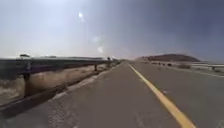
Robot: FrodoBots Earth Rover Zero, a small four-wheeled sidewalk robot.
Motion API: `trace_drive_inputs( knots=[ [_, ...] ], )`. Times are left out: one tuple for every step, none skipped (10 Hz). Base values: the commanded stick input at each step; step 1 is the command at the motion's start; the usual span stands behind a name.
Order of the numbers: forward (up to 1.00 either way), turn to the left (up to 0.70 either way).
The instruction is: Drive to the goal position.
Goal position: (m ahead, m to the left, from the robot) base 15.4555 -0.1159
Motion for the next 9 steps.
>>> trace_drive_inputs(
  knots=[
    [0.50,0.00],
    [0.50,0.00],
    [0.50,0.00],
    [0.50,0.00],
    [0.50,0.00],
    [0.50,0.00],
    [0.50,0.00],
    [0.50,0.00],
    [0.50,0.00]
  ],
)
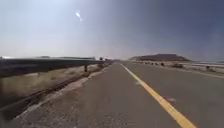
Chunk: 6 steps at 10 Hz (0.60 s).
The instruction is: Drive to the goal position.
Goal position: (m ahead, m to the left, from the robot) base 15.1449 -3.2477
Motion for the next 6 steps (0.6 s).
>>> trace_drive_inputs(
  knots=[
    [0.50,0.00],
    [0.50,0.00],
    [0.50,0.00],
    [0.50,0.00],
    [0.50,0.00],
    [0.50,0.00]
  ],
)
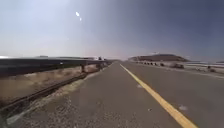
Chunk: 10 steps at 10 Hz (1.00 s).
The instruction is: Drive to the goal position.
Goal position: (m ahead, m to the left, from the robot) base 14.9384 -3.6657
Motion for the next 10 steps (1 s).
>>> trace_drive_inputs(
  knots=[
    [0.50,0.00],
    [0.50,0.00],
    [0.50,0.00],
    [0.50,0.00],
    [0.50,0.00],
    [0.50,0.00],
    [0.50,0.00],
    [0.50,0.00],
    [0.50,0.00],
    [0.50,0.00]
  ],
)
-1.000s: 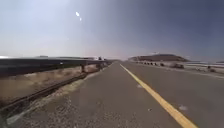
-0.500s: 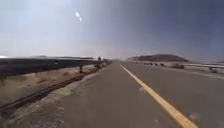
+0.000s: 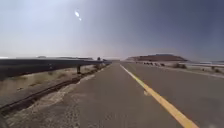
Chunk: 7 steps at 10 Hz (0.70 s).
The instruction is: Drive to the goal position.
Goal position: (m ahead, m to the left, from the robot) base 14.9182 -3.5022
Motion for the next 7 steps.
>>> trace_drive_inputs(
  knots=[
    [0.50,0.00],
    [0.50,0.00],
    [0.50,0.00],
    [0.50,0.00],
    [0.50,0.00],
    [0.50,0.00],
    [0.50,0.00]
  ],
)
